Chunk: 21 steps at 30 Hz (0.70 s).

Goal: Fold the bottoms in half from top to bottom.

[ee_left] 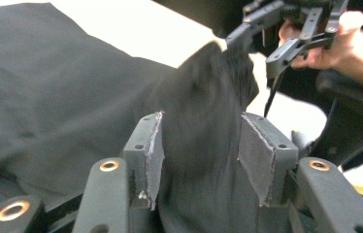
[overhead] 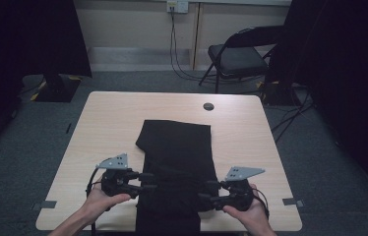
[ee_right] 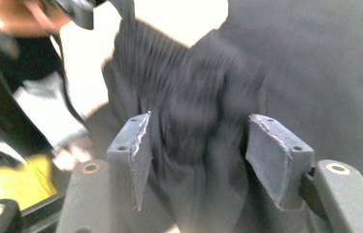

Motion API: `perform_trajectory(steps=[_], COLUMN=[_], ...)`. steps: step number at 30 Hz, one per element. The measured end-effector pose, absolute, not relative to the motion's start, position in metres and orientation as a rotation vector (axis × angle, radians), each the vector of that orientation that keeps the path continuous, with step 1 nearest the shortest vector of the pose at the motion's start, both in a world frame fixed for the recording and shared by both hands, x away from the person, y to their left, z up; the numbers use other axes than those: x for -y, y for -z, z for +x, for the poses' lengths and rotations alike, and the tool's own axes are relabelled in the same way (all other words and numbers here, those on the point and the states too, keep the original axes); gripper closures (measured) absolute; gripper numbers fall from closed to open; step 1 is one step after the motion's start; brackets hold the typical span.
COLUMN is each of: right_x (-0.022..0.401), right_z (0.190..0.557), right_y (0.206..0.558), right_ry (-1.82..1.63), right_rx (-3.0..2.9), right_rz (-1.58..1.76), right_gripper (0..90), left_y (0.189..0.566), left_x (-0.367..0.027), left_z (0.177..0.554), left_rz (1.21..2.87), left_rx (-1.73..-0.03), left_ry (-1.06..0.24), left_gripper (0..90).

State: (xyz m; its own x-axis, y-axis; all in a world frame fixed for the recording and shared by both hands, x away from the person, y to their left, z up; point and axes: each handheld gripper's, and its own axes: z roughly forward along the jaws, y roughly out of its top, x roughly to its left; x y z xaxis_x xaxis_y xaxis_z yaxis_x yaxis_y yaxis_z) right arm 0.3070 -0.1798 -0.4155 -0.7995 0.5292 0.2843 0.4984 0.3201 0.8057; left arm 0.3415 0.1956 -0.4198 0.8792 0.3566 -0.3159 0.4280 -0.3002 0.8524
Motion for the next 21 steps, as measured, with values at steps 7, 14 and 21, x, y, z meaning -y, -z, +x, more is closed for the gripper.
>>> perform_trajectory(steps=[7,14,21], right_x=[0.178,0.152,0.146], right_z=[0.356,0.391,0.425], right_y=[0.435,0.475,0.487], right_ry=[-1.424,-1.12,-1.114], right_rx=[-2.468,-2.553,-2.51], right_rz=[1.142,1.156,1.191], right_gripper=[62.4,64.6,68.4], left_y=[0.45,0.485,0.491], left_x=[-0.178,-0.152,-0.144], left_z=[0.382,0.401,0.433], left_rz=[2.097,2.254,2.211], left_rx=[-0.743,-0.759,-0.817], left_ry=[-0.037,-0.087,-0.263], left_gripper=[53.5,54.8,55.1])
